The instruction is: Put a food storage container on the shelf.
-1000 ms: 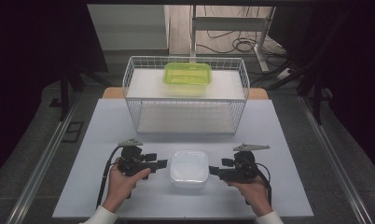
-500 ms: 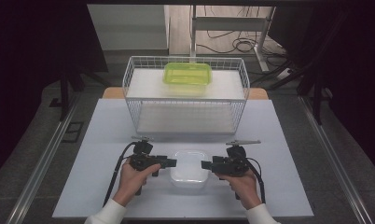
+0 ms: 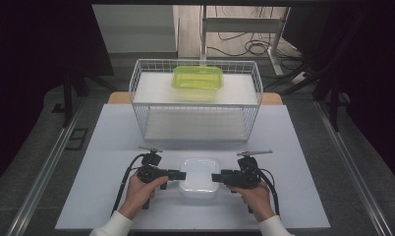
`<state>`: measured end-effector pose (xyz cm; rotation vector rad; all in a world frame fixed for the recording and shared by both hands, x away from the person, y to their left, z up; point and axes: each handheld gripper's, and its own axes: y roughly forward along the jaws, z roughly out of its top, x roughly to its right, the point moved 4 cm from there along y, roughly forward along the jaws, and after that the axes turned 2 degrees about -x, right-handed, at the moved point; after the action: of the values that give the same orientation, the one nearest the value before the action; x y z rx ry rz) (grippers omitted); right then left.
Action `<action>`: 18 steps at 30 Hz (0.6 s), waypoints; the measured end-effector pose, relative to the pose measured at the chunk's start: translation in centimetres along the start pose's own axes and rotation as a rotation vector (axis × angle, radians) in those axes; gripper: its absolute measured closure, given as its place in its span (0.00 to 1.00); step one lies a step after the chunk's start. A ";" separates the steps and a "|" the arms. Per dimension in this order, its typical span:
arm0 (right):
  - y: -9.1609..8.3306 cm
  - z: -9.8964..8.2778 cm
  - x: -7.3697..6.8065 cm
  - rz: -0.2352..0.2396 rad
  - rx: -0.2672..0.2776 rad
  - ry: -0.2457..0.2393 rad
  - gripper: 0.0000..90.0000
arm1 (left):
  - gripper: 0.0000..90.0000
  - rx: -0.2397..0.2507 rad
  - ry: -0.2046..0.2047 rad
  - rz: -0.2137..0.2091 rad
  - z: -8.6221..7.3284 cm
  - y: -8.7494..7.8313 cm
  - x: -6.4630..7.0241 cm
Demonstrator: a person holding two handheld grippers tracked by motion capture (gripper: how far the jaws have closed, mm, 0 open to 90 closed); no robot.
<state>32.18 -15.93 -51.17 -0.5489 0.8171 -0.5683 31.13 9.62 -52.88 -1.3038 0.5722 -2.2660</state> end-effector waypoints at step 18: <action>-0.6 -0.8 0.9 0.102 0.039 0.180 0.77 | 0.78 0.032 -0.038 -0.037 -0.7 -0.8 0.0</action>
<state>31.84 -17.13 -51.67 -0.4218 0.9965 -0.5433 30.40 10.34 -52.74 -1.3492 0.5010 -2.2657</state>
